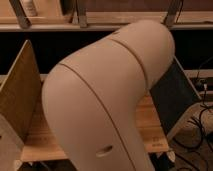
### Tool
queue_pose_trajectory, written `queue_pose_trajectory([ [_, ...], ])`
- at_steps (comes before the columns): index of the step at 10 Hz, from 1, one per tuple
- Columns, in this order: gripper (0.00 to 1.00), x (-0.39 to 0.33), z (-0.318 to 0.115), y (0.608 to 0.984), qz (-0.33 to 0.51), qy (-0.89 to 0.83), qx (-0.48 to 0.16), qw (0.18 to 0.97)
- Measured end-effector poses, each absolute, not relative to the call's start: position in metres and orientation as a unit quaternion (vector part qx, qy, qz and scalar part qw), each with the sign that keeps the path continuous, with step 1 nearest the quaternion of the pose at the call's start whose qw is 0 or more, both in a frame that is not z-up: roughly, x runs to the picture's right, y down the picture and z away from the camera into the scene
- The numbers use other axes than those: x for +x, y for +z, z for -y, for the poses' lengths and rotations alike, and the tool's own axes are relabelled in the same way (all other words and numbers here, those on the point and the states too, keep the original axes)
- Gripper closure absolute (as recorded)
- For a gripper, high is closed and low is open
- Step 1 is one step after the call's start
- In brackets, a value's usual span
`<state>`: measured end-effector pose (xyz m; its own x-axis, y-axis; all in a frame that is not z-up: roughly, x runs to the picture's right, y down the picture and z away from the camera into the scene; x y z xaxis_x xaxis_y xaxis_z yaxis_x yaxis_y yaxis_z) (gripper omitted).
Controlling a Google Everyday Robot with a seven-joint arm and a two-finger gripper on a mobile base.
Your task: Place the pepper in the ceramic bowl
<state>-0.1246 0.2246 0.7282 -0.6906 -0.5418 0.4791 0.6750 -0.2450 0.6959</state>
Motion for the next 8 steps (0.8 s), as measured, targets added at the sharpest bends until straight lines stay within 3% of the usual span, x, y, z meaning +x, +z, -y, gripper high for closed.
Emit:
queue_pose_trajectory([
  [8, 0.2, -0.131, -0.238, 0.797, 0.486, -0.747, -0.143, 0.432],
])
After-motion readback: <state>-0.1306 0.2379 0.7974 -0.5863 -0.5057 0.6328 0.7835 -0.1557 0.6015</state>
